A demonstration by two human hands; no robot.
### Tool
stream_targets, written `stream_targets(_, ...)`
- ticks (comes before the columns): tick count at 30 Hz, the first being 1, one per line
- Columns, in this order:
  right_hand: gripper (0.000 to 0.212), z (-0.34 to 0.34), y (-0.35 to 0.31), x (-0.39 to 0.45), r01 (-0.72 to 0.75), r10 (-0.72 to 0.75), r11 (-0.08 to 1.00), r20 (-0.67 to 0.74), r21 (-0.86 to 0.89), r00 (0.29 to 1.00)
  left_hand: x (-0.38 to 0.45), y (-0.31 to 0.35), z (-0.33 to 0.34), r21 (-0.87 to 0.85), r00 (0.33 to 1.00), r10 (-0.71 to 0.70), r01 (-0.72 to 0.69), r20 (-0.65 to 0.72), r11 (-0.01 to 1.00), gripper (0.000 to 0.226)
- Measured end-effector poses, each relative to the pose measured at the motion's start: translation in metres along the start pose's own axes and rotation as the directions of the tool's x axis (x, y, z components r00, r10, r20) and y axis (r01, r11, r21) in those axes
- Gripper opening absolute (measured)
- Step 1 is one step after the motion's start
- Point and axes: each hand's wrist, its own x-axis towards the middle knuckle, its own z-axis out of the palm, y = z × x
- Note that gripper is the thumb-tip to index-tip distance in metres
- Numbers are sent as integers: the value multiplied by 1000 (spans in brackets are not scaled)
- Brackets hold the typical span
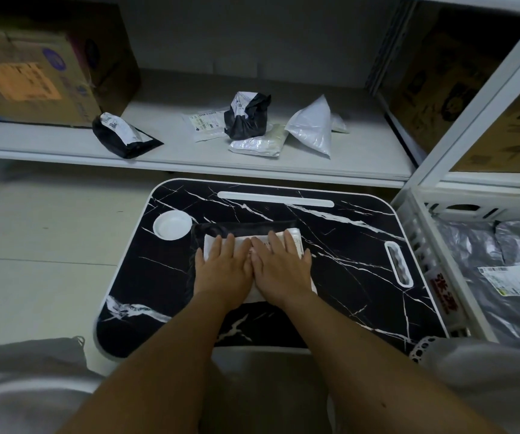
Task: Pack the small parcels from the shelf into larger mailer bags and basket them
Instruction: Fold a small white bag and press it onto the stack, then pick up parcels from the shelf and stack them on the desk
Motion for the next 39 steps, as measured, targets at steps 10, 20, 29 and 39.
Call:
stream_targets(10,49,-3,-2,10,-60,60,998,2,-20,998,16,-3,-18,128,990,-32,15,138,992,54)
stream_targets(20,30,-59,-21,62,-41,29,999,-385,-22,922,73,-30,-101,101,993,116,-117,19,988,50)
stream_targets(29,44,-91,-55,161,42,-54,998,-387,-38,920,127,-56,-107,-12,964,-68,67,-258,998,39)
stream_targets(39,59,-98,-86,245,-78,70,993,-91,-93,993,146,-68,-87,-122,955,-197,173,-221,977,48)
